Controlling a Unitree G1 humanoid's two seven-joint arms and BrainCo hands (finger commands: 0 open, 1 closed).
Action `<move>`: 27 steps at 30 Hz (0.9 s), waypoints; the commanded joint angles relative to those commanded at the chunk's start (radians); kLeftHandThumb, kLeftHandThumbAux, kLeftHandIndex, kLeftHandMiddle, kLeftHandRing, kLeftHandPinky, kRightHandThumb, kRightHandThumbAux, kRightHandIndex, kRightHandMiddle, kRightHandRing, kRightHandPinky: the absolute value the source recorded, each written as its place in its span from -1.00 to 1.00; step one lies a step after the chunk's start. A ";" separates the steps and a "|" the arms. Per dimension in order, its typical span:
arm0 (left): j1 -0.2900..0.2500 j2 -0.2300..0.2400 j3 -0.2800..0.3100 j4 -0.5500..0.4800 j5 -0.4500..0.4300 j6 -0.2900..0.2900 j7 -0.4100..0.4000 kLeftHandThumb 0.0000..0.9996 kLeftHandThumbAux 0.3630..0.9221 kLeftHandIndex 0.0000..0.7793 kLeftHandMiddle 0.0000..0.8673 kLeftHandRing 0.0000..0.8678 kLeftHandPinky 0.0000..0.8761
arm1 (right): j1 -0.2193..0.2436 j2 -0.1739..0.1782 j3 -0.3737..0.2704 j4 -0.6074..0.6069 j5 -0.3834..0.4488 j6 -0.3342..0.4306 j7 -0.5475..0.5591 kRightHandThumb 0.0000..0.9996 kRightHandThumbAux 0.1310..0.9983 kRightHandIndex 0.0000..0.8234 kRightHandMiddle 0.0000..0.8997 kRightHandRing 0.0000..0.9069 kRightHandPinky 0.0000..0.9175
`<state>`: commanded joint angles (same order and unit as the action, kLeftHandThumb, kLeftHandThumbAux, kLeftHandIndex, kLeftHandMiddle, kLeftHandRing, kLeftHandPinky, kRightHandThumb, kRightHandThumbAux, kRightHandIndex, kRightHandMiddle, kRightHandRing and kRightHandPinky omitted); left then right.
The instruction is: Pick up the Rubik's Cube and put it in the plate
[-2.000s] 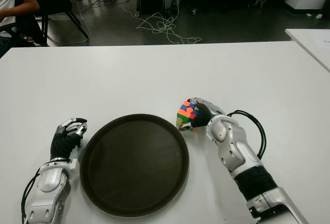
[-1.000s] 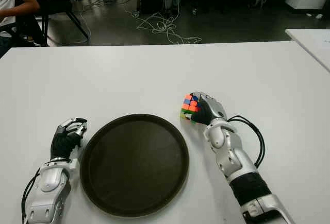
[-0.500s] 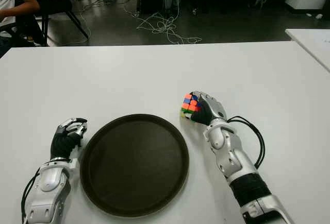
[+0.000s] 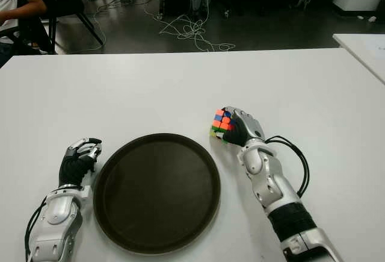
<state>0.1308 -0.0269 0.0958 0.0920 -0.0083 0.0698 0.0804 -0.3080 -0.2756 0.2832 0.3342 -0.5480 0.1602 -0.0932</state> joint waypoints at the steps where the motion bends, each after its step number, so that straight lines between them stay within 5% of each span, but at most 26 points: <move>1: 0.000 0.000 0.000 0.000 -0.001 -0.001 -0.001 0.42 0.22 0.14 0.85 0.88 0.84 | -0.001 -0.002 0.000 -0.001 0.000 -0.002 0.002 0.41 0.38 0.01 -0.36 -0.31 -0.11; 11: -0.006 -0.001 0.004 0.008 -0.007 0.000 -0.004 0.42 0.22 0.14 0.86 0.88 0.83 | -0.009 -0.008 -0.021 0.002 0.023 -0.008 0.010 0.40 0.38 0.01 -0.13 -0.05 0.13; 17: -0.009 0.000 0.004 0.009 -0.005 0.004 -0.002 0.42 0.22 0.14 0.86 0.87 0.82 | -0.016 0.004 -0.070 -0.017 0.063 -0.028 -0.008 0.40 0.37 0.03 0.24 0.29 0.38; 20: -0.011 0.000 0.003 0.009 -0.004 0.009 -0.001 0.42 0.22 0.14 0.86 0.87 0.83 | 0.005 0.015 -0.138 -0.162 0.100 -0.012 -0.022 0.40 0.37 0.04 0.42 0.46 0.52; 27: -0.016 0.002 0.005 0.017 0.000 0.001 0.002 0.42 0.22 0.14 0.85 0.88 0.84 | 0.059 0.150 -0.206 -0.389 0.123 -0.071 -0.194 0.40 0.37 0.06 0.68 0.70 0.68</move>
<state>0.1151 -0.0248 0.1007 0.1090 -0.0082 0.0706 0.0825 -0.2487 -0.1260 0.0769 -0.0549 -0.4255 0.0895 -0.2874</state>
